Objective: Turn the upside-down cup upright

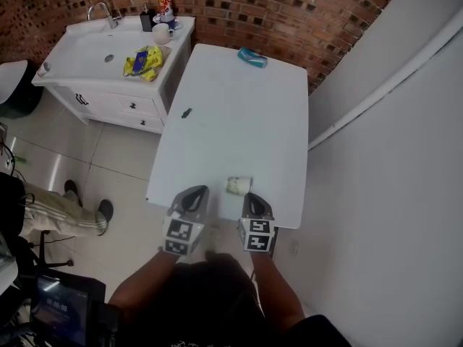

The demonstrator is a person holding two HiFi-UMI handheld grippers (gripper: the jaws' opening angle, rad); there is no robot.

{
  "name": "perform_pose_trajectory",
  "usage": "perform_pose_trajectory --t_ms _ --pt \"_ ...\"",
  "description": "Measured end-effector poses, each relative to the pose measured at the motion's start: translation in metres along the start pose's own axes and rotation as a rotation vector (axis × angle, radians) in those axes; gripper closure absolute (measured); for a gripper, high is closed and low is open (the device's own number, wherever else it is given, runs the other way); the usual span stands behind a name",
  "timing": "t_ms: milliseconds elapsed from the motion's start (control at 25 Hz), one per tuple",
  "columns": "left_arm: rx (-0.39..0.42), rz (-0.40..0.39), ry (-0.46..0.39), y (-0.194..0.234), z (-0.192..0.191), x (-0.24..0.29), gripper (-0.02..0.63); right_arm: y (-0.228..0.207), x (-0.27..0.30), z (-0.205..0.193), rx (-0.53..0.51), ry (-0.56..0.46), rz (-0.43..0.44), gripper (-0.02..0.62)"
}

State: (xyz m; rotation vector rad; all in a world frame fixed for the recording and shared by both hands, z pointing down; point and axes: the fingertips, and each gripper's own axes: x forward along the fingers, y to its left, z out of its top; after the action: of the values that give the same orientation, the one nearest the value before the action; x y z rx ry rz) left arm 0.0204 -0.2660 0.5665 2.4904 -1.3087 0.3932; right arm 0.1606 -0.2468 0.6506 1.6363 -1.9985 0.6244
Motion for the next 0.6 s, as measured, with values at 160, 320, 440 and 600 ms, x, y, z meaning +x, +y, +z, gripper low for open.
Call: perform_pose_trajectory --t_ms 160,320,440,600 --pt "-0.007 -0.005 -0.007 0.000 -0.001 -0.003 0.604 -0.001 -0.004 0.005 -0.030 -0.010 -0.020 0.572" --pt "-0.017 -0.008 -0.014 0.002 -0.006 -0.011 0.605 0.000 -0.010 0.010 -0.064 -0.010 -0.046 0.572" --pt "-0.023 -0.012 -0.019 0.001 -0.008 -0.014 0.605 0.001 -0.013 0.016 -0.147 -0.029 -0.068 0.572" --pt "-0.022 -0.020 -0.028 0.000 -0.008 -0.018 0.605 -0.002 -0.014 0.016 -0.256 -0.032 -0.096 0.572"
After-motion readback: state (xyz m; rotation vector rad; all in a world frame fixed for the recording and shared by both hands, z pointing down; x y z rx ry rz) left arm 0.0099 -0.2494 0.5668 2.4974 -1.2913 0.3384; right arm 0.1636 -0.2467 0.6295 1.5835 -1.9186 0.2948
